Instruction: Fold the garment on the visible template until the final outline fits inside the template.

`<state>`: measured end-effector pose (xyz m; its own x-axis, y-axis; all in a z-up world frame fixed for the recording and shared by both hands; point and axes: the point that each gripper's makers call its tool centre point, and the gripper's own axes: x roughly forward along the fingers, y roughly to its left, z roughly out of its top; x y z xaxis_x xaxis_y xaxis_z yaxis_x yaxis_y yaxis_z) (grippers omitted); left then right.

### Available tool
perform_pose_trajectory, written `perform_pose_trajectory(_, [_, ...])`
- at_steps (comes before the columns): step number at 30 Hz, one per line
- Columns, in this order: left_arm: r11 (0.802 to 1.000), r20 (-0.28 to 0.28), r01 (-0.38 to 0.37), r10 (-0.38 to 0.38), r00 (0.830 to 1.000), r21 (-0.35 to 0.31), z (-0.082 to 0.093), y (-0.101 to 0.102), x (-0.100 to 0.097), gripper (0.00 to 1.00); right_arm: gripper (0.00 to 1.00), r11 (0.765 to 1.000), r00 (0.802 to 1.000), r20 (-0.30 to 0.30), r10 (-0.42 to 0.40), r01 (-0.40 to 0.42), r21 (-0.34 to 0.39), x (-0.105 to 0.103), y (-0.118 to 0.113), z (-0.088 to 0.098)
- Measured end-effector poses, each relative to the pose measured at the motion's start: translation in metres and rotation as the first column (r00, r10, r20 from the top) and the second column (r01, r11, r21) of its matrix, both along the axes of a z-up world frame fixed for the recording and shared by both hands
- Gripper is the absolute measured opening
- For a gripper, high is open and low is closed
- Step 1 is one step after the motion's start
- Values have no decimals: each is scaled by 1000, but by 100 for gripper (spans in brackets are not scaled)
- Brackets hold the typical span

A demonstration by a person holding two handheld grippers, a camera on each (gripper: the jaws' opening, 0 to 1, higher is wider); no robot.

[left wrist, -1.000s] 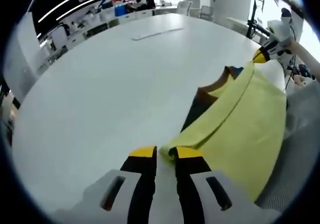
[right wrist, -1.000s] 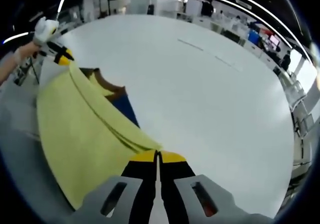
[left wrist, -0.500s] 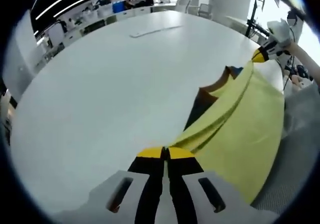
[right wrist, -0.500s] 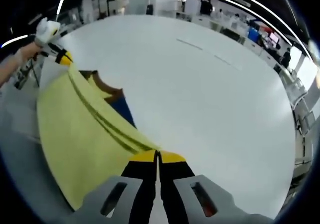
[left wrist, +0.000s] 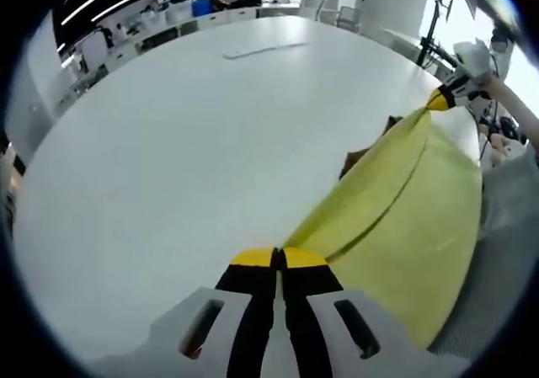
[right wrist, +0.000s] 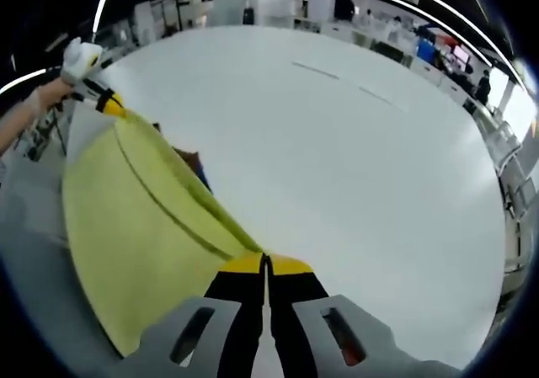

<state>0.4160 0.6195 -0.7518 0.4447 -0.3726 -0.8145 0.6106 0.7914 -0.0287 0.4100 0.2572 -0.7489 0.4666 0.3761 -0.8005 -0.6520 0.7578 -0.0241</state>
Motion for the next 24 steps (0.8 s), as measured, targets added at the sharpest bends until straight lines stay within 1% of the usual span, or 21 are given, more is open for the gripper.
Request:
perform_pose_trajectory(5, [999, -9, -29, 29, 1000, -41, -1, 0, 2, 0, 1, 1000, 1000, -9, -10, 10, 4, 3, 0, -2])
perform_pose_trajectory(7, [998, -9, -30, 29, 1000, -52, -1, -2, 2, 0, 1, 1000, 1000, -4, -10, 10, -8, 3, 0, -3])
perform_pose_trajectory(13, [998, 2, -34, 35, 999, -49, -3, -3, 3, 0, 2, 1000, 1000, -1, -18, 18, -23, 6, 0, -8])
perform_pose_trajectory(16, [998, 10, -31, 32, 999, -50, -1, -1, 2, 2, 7, 999, 999, 13, -31, 31, -30, 8, -3, -6])
perform_pose_trajectory(18, [998, 11, -30, 31, 999, -60, 2, -1, 1, 4, 13, 999, 999, 45, -27, 29, -41, 10, -7, -2])
perform_pose_trajectory(20, [998, 40, -30, 32, 999, -58, 8, 0, 2, 8, 14, 999, 998, 57, -21, 23, -40, 9, -8, 2])
perform_pose_trajectory(22, [999, 72, -21, 23, 997, -40, 13, 3, 4, 11, 13, 999, 997, 70, -14, 17, -36, 9, -8, 5])
perform_pose_trajectory(24, [1000, 103, 16, -14, 995, -13, 18, 4, 5, 14, 12, 999, 997, 78, 4, -1, -42, 6, -6, 7])
